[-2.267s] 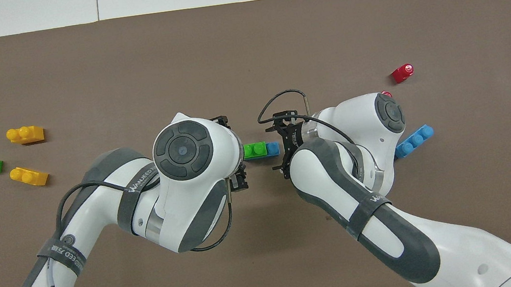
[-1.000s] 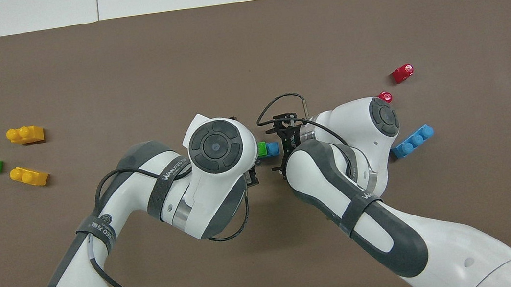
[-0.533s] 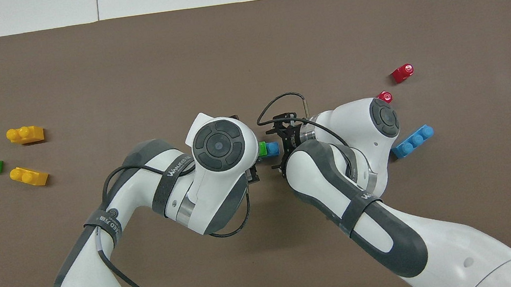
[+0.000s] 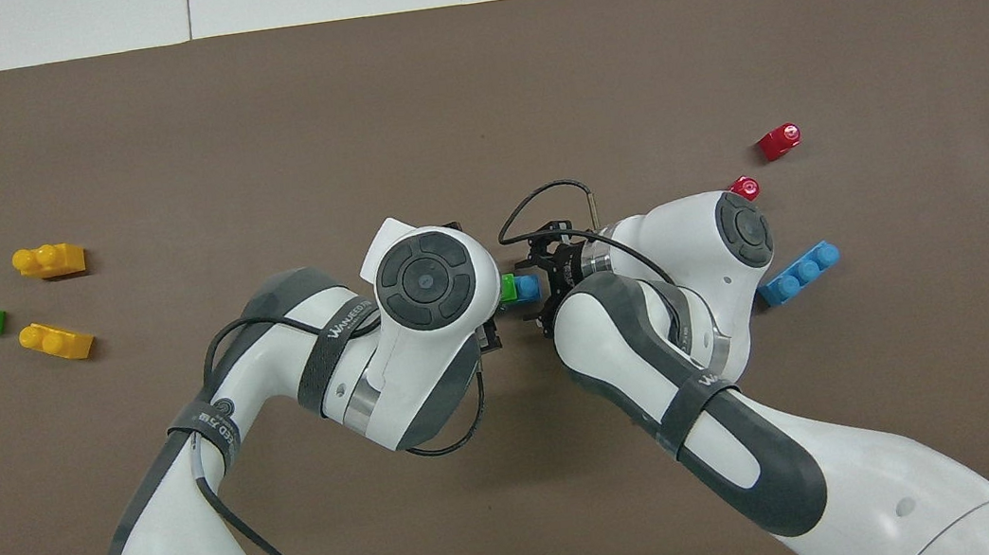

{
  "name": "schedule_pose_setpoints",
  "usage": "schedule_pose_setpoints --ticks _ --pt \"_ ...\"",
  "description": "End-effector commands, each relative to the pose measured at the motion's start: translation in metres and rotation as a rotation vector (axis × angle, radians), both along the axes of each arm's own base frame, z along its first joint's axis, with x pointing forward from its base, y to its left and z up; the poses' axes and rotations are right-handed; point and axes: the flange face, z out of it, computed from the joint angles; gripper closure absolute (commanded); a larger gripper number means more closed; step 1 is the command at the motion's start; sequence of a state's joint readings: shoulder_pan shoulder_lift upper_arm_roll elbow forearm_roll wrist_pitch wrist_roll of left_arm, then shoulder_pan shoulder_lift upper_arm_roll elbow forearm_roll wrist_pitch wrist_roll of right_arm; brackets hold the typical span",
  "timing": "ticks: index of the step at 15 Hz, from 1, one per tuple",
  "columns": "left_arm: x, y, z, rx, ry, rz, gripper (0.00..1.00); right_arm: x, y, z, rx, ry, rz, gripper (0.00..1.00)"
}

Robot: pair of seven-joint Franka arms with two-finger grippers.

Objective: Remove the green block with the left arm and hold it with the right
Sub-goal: 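Close the left gripper on the green brick end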

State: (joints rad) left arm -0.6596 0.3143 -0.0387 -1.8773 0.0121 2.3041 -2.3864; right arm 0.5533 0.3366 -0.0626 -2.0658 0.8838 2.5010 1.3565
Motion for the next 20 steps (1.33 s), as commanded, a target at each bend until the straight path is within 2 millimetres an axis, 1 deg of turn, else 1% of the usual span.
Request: schedule_pose_setpoints --ticks 1,2,5,7,10,12,16,17,18,20 --pt "0.0035 -0.004 -0.0025 0.002 -0.023 0.013 0.0 -0.0016 -0.0009 -0.0022 0.007 -0.028 -0.004 0.35" --pt "0.0035 -0.004 -0.0025 0.002 -0.023 0.013 0.0 -0.0016 -0.0009 -0.0021 0.006 -0.029 -0.002 0.39" --pt "0.0028 -0.0047 -0.0079 0.008 -0.018 0.01 0.0 -0.0016 -0.0009 -0.0021 0.006 -0.029 -0.002 0.54" --pt "0.0028 -0.0047 -0.0079 0.008 -0.018 0.01 0.0 -0.0018 -0.0008 -0.0023 0.007 -0.027 -0.002 0.6" --pt "0.0028 -0.0043 -0.0085 0.018 -0.027 0.0 0.0 -0.0022 0.0 -0.0023 0.007 -0.027 0.0 0.66" --pt "0.0027 -0.0042 -0.0086 0.019 -0.026 0.0 0.01 -0.0022 0.0 -0.0023 0.008 -0.027 0.0 0.72" --pt "0.0027 -0.0053 -0.007 0.019 -0.026 -0.004 0.13 -0.0022 0.0 -0.0023 0.008 -0.029 0.003 0.76" --pt "0.0028 -0.0054 -0.0068 0.018 -0.027 -0.004 0.2 -0.0022 0.0 -0.0023 0.008 -0.032 0.008 0.79" --pt "0.0028 -0.0054 -0.0068 0.019 -0.028 -0.005 0.3 -0.0022 0.0 -0.0023 0.007 -0.036 0.014 0.81" --pt "0.0023 -0.0063 -0.0067 0.018 -0.029 -0.007 0.62 -0.0027 0.0005 -0.0025 0.028 -0.038 0.009 0.83"
